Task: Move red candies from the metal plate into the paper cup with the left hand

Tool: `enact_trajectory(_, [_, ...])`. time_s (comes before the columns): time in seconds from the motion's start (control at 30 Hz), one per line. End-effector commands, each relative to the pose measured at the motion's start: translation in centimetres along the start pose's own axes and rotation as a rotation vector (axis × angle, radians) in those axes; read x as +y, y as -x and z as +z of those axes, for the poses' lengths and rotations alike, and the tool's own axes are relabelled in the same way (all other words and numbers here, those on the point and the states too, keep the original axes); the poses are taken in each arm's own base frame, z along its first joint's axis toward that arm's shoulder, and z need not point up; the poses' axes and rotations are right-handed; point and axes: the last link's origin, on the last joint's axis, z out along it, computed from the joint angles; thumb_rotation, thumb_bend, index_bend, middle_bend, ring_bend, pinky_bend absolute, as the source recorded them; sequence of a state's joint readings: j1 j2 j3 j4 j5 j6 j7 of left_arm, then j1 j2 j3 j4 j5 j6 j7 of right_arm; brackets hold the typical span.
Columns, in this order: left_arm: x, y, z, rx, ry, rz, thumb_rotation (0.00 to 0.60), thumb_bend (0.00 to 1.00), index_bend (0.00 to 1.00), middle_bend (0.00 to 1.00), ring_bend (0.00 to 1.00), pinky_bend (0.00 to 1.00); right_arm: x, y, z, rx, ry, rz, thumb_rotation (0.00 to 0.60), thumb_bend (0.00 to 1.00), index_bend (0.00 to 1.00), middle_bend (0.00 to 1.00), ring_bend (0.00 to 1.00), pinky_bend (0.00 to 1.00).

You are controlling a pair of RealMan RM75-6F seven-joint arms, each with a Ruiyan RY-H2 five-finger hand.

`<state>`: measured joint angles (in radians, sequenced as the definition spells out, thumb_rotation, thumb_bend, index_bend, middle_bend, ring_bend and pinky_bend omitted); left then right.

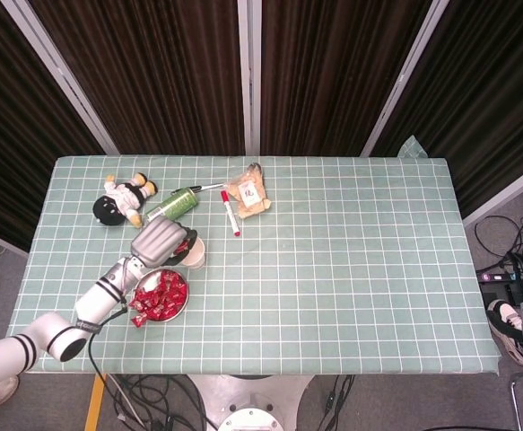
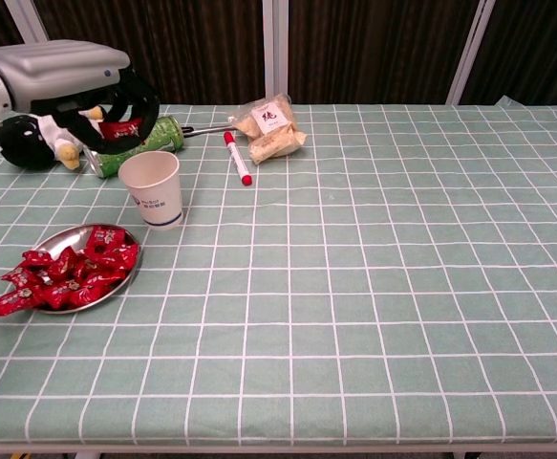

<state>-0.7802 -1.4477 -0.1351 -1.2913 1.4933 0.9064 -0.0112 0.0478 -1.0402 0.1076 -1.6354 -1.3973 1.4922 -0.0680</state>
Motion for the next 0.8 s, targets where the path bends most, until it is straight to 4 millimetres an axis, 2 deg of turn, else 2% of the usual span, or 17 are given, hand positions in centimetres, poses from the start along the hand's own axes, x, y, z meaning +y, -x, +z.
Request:
enact_trajectory(0.03, [0.0, 0.5, 0.9, -0.023, -0.013, 0.022, 0.600, 0.45, 0.60, 0.67, 0.62, 0.88, 0.2, 0.0, 0.0, 0.000, 0.004, 0.001, 0.600, 0.10, 0.00, 0.10, 0.07, 0.18])
enact_trajectory(0.33, [0.1, 1.4, 1.2, -0.068, -0.025, 0.085, 0.600, 0.43, 0.48, 0.58, 0.48, 0.77, 0.4, 0.2, 0.0, -0.010, 0.007, 0.015, 0.600, 0.10, 0.00, 0.10, 0.07, 0.18])
enact_trajectory(0.5, [0.3, 1.3, 0.7, -0.073, -0.035, 0.077, 0.600, 0.39, 0.37, 0.46, 0.37, 0.64, 0.5, 0.3, 0.0, -0.008, 0.010, 0.018, 0.600, 0.10, 0.00, 0.10, 0.07, 0.18])
enact_trajectory(0.63, [0.9, 0.5, -0.3, -0.016, -0.027, 0.043, 0.600, 0.38, 0.30, 0.38, 0.30, 0.54, 0.4, 0.4, 0.1, -0.010, 0.006, 0.022, 0.600, 0.10, 0.00, 0.10, 0.07, 0.18])
enact_trajectory(0.8, [0.3, -0.5, -3.3, 0.067, -0.040, 0.032, 0.600, 0.37, 0.29, 0.37, 0.29, 0.49, 0.3, 0.1, 0.4, 0.000, -0.002, 0.022, 0.600, 0.10, 0.00, 0.10, 0.07, 0.18])
